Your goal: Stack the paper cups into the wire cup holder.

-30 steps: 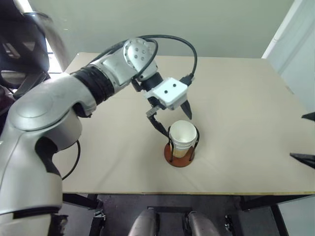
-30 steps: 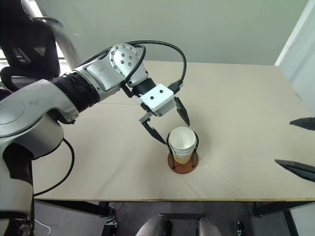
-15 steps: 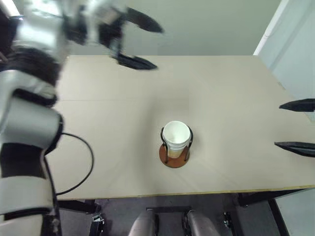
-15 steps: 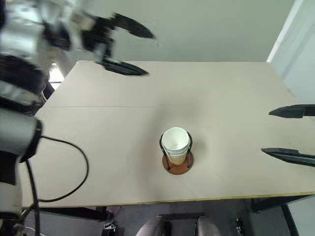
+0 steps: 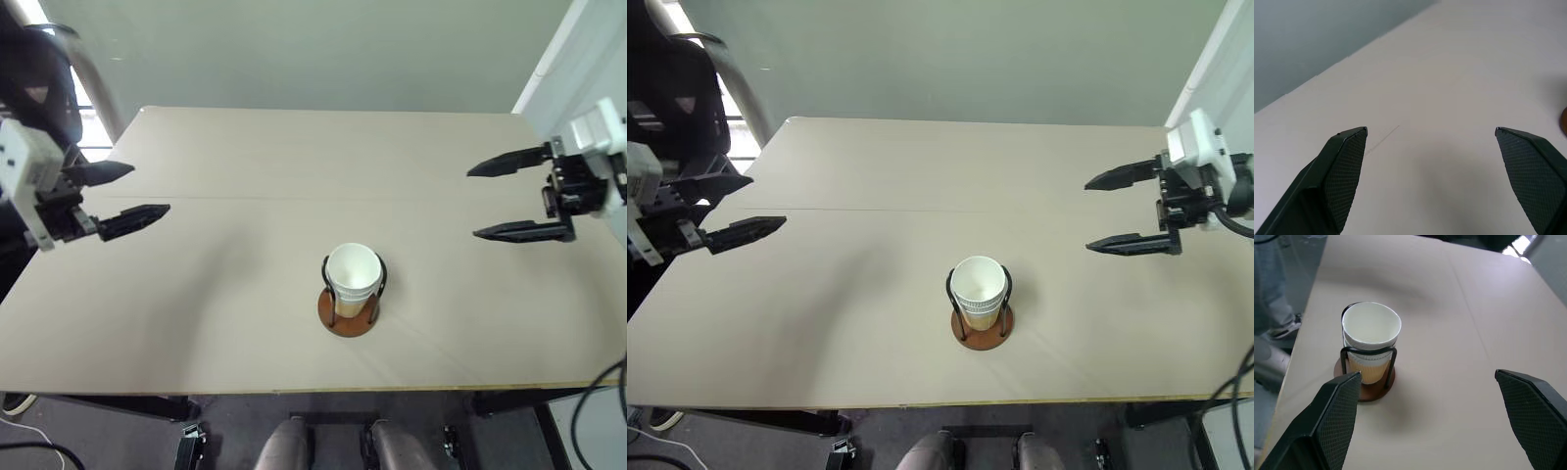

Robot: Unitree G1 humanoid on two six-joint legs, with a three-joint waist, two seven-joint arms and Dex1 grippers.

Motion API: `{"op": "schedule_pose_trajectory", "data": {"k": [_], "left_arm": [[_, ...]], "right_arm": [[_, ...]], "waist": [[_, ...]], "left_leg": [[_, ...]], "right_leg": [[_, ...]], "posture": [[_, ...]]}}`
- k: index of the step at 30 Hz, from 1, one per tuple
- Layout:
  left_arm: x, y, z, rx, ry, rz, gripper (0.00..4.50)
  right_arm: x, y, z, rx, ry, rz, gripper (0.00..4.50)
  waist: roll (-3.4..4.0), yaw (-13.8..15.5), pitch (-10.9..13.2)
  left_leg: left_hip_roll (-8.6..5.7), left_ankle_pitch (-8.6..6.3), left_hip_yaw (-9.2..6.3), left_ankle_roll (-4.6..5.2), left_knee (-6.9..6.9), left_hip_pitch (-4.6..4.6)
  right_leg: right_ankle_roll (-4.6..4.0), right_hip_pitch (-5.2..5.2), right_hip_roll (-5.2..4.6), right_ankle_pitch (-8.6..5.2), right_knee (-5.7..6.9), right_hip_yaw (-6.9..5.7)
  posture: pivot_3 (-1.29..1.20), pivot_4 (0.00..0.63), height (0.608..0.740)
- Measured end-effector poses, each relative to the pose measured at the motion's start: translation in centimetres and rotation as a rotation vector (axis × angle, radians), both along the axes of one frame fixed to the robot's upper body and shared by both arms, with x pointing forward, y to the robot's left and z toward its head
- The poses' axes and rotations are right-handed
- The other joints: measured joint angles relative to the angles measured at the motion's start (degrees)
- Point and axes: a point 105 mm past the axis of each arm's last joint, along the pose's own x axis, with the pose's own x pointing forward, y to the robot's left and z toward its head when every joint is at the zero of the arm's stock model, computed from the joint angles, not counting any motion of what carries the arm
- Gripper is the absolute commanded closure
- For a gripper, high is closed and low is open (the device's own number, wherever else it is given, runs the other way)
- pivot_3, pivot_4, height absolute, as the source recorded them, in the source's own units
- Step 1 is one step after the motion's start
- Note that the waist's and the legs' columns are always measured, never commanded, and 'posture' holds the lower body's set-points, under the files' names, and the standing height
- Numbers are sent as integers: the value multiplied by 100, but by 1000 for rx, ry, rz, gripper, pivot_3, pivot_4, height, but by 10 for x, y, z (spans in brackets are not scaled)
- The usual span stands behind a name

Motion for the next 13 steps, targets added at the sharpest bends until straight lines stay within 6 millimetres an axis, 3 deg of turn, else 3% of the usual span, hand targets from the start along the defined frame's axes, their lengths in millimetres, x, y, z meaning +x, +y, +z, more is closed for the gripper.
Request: {"op": "schedule_pose_trajectory", "data": {"k": [5,13], "left_arm": [[-15,4,-3,-60,-58,142,31],[-17,13,-6,-115,-131,288,31]], "right_arm": [[17,15,-4,-4,-2,47,0],[35,33,-20,20,3,48,0]], "waist": [[-8,-18,4],[-16,-78,10]], "left_leg": [[4,-7,-2,6,-13,25],[21,92,-7,-41,-108,89]], "right_leg": [[-76,-8,0,22,45,-2],[-161,-2,14,72,58,3]], "posture": [[0,150,740],[0,150,740]]}}
